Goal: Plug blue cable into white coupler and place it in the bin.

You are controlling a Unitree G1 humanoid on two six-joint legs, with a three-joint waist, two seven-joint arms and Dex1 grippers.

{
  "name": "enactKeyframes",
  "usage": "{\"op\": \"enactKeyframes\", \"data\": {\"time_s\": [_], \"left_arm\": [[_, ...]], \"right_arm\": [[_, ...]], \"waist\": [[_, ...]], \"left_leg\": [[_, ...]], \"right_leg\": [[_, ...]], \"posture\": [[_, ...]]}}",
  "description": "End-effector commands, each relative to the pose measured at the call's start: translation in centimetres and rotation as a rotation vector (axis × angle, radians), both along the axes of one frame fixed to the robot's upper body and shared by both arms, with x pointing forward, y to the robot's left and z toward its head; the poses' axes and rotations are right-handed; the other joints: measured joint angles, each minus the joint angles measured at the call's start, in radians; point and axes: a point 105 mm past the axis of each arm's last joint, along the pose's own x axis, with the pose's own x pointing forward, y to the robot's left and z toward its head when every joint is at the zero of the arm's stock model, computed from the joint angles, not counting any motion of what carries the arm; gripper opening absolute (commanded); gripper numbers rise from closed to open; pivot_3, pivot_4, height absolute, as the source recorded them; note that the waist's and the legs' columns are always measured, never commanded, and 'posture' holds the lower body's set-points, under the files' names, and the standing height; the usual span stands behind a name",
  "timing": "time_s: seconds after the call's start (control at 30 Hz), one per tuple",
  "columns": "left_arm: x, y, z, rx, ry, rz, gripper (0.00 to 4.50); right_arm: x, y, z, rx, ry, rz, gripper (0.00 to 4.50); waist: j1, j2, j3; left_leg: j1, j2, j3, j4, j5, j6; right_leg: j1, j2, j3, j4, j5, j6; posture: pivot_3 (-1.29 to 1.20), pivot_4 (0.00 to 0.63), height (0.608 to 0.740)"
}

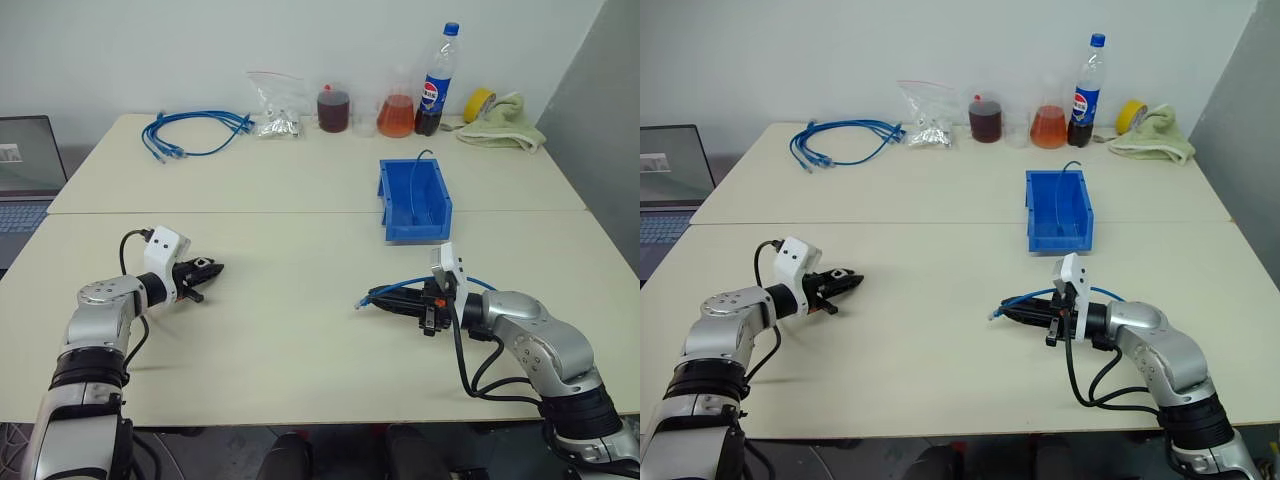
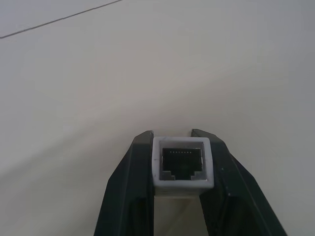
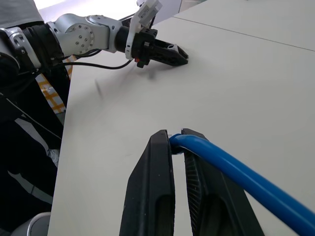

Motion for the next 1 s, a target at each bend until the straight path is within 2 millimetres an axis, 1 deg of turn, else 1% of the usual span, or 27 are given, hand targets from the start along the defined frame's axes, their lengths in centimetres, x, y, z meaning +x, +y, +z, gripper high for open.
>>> {"op": "enactKeyframes", "data": {"time_s": [0.03,0.13,0.23,0.37,0.53,0.67,1.0], "left_arm": [[-2.2,-4.1,0.4,-0.044,0.021,-0.210,0.82],[-3.6,-6.3,0.4,-0.014,0.037,-0.320,0.82],[-4.9,-8.0,-0.2,0.049,0.062,-0.422,0.82],[-5.9,-10.5,-0.6,0.088,0.071,-0.540,0.82],[-7.0,-12.8,-0.7,0.092,0.067,-0.658,0.82],[-7.6,-14.2,-0.7,0.071,0.070,-0.729,0.82],[-8.1,-16.1,-1.9,0.093,0.073,-0.826,0.82]], "right_arm": [[-0.5,-0.2,0.9,-0.016,-0.073,0.017,0.04],[-0.7,-0.4,0.8,-0.032,-0.084,0.021,0.04],[-0.9,-0.4,0.7,-0.045,-0.099,0.020,0.04],[-1.1,-0.4,0.5,-0.063,-0.117,0.018,0.04],[-1.4,-0.3,0.4,-0.078,-0.131,0.016,0.04],[-1.6,-0.4,0.3,-0.086,-0.138,0.009,0.04],[-1.8,-0.3,0.2,-0.091,-0.145,0.000,0.04]], "waist": [[0.000,0.000,0.000],[0.003,0.000,0.000],[0.004,0.000,0.000],[0.002,0.000,0.000],[0.002,0.000,0.000],[0.002,0.000,0.000],[0.002,0.000,0.000]], "left_leg": [[0.000,0.000,0.000,0.000,0.000,0.000],[0.000,0.000,0.000,0.000,0.000,0.000],[0.000,-0.001,0.000,0.000,0.000,0.000],[0.000,-0.001,0.001,0.000,0.000,0.000],[0.000,-0.001,0.002,0.000,0.000,0.000],[0.000,-0.001,0.002,0.000,0.000,0.000],[0.000,-0.001,0.002,0.000,0.000,0.000]], "right_leg": [[0.000,-0.001,0.000,0.000,0.000,0.000],[0.000,-0.003,0.000,0.000,0.000,0.000],[0.001,-0.003,0.000,0.000,0.000,0.000],[0.001,-0.002,0.000,0.000,0.000,0.000],[0.001,-0.001,0.000,0.000,0.000,0.000],[0.001,0.000,0.000,0.000,0.000,0.000],[0.001,0.000,0.000,0.000,0.000,0.000]], "posture": [[0.00,0.150,0.740],[0.00,0.150,0.740],[0.00,0.150,0.740],[0.00,0.150,0.740],[0.00,0.150,0.740],[0.00,0.150,0.740],[0.00,0.150,0.740]]}}
